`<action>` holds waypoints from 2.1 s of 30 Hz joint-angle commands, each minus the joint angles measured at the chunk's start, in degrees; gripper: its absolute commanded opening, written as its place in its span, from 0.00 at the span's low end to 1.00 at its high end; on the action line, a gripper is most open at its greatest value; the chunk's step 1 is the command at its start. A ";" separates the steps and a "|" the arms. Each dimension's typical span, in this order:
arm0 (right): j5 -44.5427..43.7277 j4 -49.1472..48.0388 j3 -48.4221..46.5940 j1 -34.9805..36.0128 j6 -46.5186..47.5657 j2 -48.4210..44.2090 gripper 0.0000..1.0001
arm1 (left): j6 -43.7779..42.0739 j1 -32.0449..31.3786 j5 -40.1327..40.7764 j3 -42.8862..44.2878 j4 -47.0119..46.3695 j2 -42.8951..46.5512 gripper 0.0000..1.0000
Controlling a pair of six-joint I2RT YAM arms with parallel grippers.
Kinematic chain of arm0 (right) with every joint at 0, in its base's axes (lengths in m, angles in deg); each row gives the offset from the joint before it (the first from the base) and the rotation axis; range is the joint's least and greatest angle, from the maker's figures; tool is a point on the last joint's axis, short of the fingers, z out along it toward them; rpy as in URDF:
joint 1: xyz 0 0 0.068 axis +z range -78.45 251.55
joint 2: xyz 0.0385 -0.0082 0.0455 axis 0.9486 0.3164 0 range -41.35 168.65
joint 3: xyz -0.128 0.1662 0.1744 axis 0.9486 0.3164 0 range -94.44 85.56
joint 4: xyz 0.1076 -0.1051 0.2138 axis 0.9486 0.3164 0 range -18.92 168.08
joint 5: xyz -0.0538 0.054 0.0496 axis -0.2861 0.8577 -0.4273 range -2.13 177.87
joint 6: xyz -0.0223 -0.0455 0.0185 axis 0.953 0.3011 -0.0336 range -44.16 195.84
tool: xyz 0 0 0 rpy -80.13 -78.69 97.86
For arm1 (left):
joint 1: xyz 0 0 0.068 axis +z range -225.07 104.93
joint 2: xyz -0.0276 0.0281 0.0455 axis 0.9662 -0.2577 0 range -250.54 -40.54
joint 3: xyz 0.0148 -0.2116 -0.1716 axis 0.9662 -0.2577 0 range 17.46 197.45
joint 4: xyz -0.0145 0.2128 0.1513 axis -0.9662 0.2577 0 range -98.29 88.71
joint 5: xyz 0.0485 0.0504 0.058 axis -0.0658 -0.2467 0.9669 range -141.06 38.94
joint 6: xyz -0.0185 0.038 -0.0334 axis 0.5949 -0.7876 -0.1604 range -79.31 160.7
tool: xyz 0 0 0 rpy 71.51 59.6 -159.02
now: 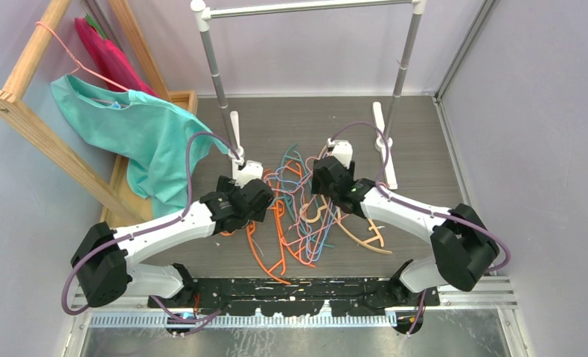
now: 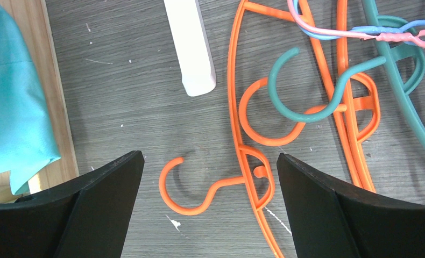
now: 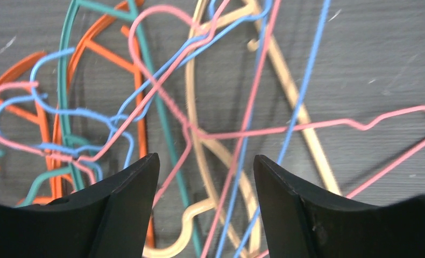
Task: Organize the hangers
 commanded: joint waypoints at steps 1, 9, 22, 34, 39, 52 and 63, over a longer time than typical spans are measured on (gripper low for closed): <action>2.54 -2.75 0.89 3.63 -6.76 1.85 0.68 | 0.98 -0.05 0.72 -0.51 -0.81 2.45 0.98; 4.14 -4.02 0.15 6.71 -11.84 6.25 0.61 | 1.39 -0.11 1.11 -1.24 -0.70 1.56 0.98; 0.54 -6.59 1.02 7.24 -14.75 9.95 0.49 | 2.24 -0.11 0.35 -2.76 -0.36 1.74 0.98; -2.70 -4.80 3.44 7.94 -16.21 5.36 0.01 | 2.28 -0.09 0.56 -2.68 0.52 1.55 0.98; -5.38 1.26 1.92 9.17 -15.87 -2.76 0.01 | 2.28 -0.09 1.11 -2.68 0.49 1.84 0.98; 3.62 -1.68 -20.14 7.75 -2.39 -10.11 0.01 | 3.48 -0.09 1.10 -3.47 0.07 2.00 0.98; 38.46 -18.17 -35.25 -11.04 -12.80 0.54 0.01 | 5.45 -0.05 1.33 -3.86 0.07 1.56 0.98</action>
